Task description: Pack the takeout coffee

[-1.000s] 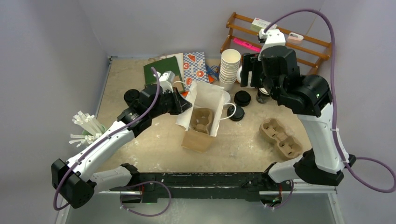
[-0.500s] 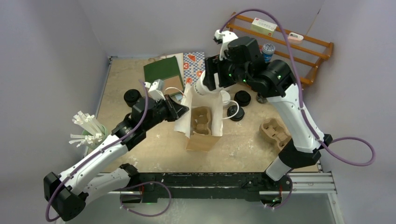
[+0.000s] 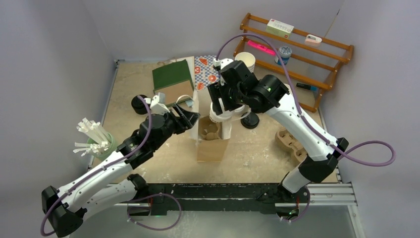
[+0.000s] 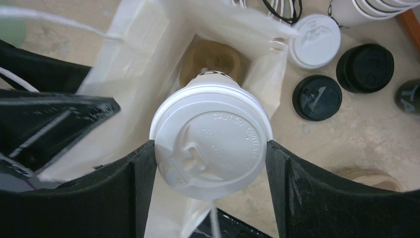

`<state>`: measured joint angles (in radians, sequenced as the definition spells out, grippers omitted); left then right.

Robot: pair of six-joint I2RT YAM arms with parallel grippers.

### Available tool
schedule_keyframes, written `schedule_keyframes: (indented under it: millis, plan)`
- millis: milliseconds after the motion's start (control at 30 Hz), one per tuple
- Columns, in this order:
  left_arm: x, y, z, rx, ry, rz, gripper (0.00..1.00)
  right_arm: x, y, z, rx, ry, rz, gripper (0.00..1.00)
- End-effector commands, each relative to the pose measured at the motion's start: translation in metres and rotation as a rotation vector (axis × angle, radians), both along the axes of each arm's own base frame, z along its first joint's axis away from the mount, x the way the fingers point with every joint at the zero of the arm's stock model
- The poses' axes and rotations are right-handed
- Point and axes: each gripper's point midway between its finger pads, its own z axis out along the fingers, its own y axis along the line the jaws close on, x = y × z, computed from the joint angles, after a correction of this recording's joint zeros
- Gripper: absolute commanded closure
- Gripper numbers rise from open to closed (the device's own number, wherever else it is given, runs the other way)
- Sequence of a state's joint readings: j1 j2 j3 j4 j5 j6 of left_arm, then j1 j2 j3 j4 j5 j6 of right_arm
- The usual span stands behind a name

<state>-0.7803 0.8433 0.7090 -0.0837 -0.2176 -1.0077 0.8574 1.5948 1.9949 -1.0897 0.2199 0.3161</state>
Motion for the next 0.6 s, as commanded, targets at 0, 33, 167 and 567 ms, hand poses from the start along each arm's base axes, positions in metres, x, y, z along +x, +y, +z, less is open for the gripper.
schedule_keyframes:
  millis: [0, 33, 167, 567]
  plan:
    - [0.007, 0.036, 0.023, 0.106, -0.049, 0.142, 0.29, -0.003, -0.005, 0.003, 0.037, -0.028, -0.026, 0.48]
    - [0.007, 0.042, 0.026, 0.139, -0.055, 0.154, 0.24, -0.004, -0.004, 0.0, 0.038, -0.02, -0.019, 0.48]
    - [0.002, 0.049, 0.057, 0.326, -0.175, 0.071, 0.2, -0.007, 0.0, -0.008, 0.045, 0.001, 0.002, 0.48]
    - [0.028, 0.037, 0.144, 0.809, -0.492, -0.172, 0.16, -0.005, 0.007, -0.004, 0.072, -0.015, 0.025, 0.51]
